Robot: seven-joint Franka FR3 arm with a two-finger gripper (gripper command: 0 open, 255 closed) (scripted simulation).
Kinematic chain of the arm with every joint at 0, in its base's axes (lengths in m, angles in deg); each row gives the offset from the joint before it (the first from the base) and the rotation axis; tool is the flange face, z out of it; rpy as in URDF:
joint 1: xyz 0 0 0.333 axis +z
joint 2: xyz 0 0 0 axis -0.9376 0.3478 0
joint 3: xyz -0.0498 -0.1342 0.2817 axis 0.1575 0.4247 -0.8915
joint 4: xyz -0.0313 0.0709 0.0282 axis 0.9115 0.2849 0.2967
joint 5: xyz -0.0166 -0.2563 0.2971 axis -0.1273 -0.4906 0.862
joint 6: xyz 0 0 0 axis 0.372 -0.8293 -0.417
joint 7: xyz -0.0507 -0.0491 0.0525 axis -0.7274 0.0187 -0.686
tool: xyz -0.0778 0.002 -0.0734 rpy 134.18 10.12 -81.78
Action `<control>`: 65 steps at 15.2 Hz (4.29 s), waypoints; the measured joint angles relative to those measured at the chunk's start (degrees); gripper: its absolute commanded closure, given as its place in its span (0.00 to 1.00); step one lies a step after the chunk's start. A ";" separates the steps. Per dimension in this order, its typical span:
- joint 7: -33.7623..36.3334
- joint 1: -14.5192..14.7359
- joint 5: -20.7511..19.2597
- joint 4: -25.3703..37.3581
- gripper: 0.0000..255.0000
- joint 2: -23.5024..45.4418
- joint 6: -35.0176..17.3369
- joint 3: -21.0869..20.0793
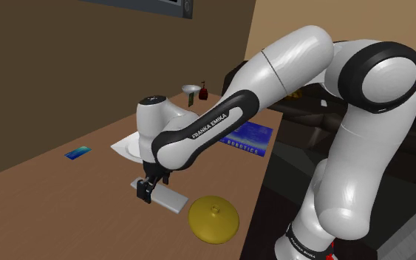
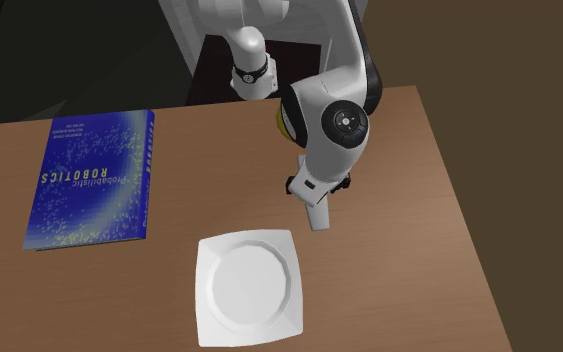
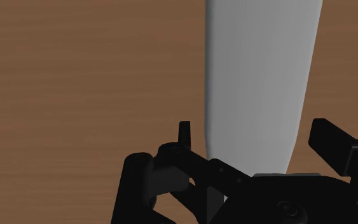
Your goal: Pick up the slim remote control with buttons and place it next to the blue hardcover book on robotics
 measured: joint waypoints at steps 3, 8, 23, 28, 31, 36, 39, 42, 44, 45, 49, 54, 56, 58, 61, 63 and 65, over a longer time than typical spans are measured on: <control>0.02 0.01 -0.02 -0.01 0.00 0.04 -0.06 0.00; 0.02 0.00 -0.02 -0.01 1.00 0.04 -0.06 0.00; -1.07 -0.09 1.55 2.37 1.00 -3.75 5.91 -0.09; -1.63 -0.13 2.29 4.15 1.00 -5.79 9.65 -0.03; -1.91 -0.19 2.57 5.57 1.00 -6.66 11.90 0.05; -2.88 -0.50 3.03 7.06 1.00 -8.24 14.91 0.48; -6.42 -1.80 3.81 3.20 1.00 -11.62 14.37 2.29; -11.01 -3.70 3.88 1.24 1.00 -13.81 14.62 4.97; -13.91 -4.77 4.00 -1.33 1.00 -15.94 14.17 6.66; -15.34 -5.33 3.96 -2.16 1.00 -16.93 14.35 7.55; -20.95 -7.76 3.15 -4.31 1.00 -18.38 13.68 11.16; -28.49 -11.15 1.68 -5.65 1.00 -20.14 14.07 16.26; -29.96 -11.79 1.38 -6.51 1.00 -20.03 13.11 17.22; -30.32 -11.94 1.28 -7.12 1.00 -19.45 11.94 17.45; -30.50 -12.03 1.22 -8.79 1.00 -18.67 9.49 17.58; -30.28 -11.94 1.25 -9.39 1.00 -17.54 7.77 17.45; -30.43 -12.01 1.22 -10.23 1.00 -16.73 6.11 17.55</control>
